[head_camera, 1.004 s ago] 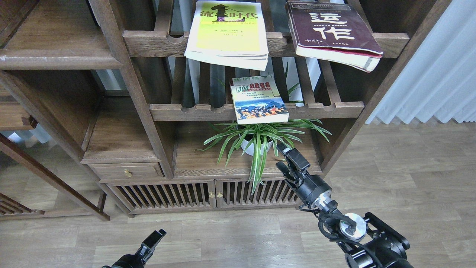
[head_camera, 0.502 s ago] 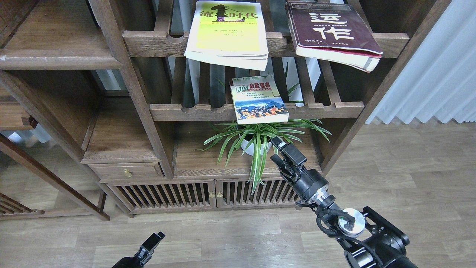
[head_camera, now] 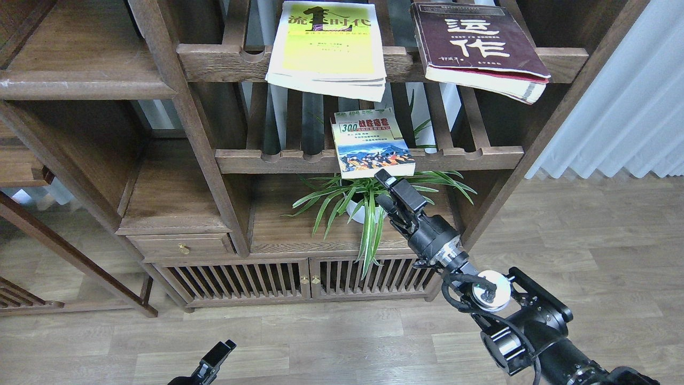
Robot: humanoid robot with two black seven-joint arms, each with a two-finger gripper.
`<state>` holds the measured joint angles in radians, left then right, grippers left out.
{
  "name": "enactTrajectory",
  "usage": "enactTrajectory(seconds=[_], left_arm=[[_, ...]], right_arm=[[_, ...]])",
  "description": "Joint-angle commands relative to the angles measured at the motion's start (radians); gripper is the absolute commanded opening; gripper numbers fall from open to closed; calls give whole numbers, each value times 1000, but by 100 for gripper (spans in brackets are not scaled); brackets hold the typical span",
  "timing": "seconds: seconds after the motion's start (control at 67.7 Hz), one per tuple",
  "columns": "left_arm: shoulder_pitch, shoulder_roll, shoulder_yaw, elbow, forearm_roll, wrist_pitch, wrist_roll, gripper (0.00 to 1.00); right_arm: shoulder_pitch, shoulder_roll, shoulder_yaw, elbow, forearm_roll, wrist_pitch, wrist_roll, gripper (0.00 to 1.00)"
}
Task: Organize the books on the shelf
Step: 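Reach the right gripper up to the small blue book on the middle shelf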
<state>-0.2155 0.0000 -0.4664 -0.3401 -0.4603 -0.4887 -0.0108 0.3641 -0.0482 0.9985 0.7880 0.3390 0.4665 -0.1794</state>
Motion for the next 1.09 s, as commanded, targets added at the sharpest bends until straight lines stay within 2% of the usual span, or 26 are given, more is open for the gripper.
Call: enactTrajectory(seconds=[0.0,0.34,0.709,0.886,0.916,1.078], left_arm=[[-1,0,0,-2,0,0,0,99],[-2,0,0,0,2,0,0,99],[-1,0,0,3,2,0,0,99],[-1,0,0,3,2,0,0,99],[-1,0,0,4,2,0,0,99],[-1,0,0,3,0,0,0,99]], right_arm=[[10,22,-1,-19,0,-31,0,97],[93,48,-9,-122,-2,-55,0,97],[147,48,-8,-138,-2,-101,0,96],[150,48,-4,-151,-2,-126,1,88],[153,48,-4,-161,-2,-126,1,83],[177,48,-9,-185,-2,-127,0,78]])
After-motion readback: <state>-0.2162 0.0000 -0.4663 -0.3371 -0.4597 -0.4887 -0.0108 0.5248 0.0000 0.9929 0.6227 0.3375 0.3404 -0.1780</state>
